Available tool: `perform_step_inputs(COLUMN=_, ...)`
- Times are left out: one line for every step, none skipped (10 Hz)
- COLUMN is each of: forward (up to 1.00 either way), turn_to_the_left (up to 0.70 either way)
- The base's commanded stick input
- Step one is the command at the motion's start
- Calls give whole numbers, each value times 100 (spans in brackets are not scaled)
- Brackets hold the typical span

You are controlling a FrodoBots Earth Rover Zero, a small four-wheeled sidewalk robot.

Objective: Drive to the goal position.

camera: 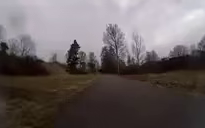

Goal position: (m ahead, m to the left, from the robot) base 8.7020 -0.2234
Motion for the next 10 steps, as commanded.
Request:
perform_step_inputs(forward=70, turn_to_the_left=0)
perform_step_inputs(forward=70, turn_to_the_left=0)
perform_step_inputs(forward=70, turn_to_the_left=0)
perform_step_inputs(forward=70, turn_to_the_left=0)
perform_step_inputs(forward=70, turn_to_the_left=0)
perform_step_inputs(forward=70, turn_to_the_left=0)
perform_step_inputs(forward=70, turn_to_the_left=0)
perform_step_inputs(forward=70, turn_to_the_left=0)
perform_step_inputs(forward=70, turn_to_the_left=0)
perform_step_inputs(forward=70, turn_to_the_left=0)
